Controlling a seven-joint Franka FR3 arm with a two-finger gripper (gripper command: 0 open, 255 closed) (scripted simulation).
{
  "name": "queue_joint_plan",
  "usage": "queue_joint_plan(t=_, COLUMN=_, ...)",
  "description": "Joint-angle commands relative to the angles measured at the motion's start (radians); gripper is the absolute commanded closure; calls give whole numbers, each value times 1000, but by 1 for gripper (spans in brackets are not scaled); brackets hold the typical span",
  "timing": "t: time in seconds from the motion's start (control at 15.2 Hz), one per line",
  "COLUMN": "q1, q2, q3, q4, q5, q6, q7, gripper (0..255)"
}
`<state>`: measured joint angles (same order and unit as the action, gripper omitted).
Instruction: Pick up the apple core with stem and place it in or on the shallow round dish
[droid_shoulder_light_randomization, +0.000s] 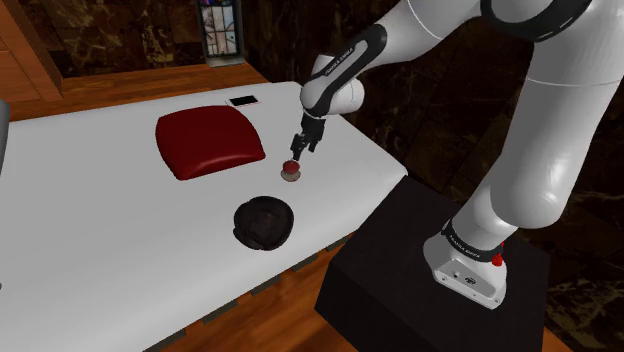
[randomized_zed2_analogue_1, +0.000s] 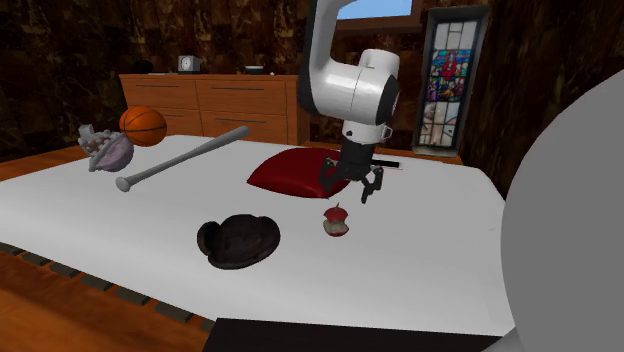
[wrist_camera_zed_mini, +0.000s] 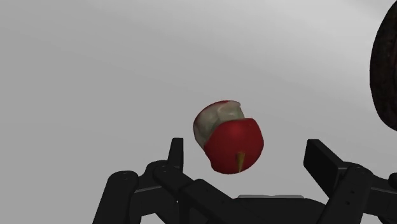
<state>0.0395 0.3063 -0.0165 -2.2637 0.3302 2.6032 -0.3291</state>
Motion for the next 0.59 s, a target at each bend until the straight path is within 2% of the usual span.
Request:
queue_joint_plan(t=0.0, q1=-9, q2=84, q3=13, q4=61, q5=21, q6=24, q7=-27, gripper=0)
queue_joint_plan(t=0.13, q1=-17, q2=146, q3=24, q4=109, q5=33, q6=39, q7=-44, gripper=0)
queue_joint_plan(t=0.53, q1=-19, q2=222, q3=41, q4=132, q5=52, q6=95, q7=-59, gripper=0)
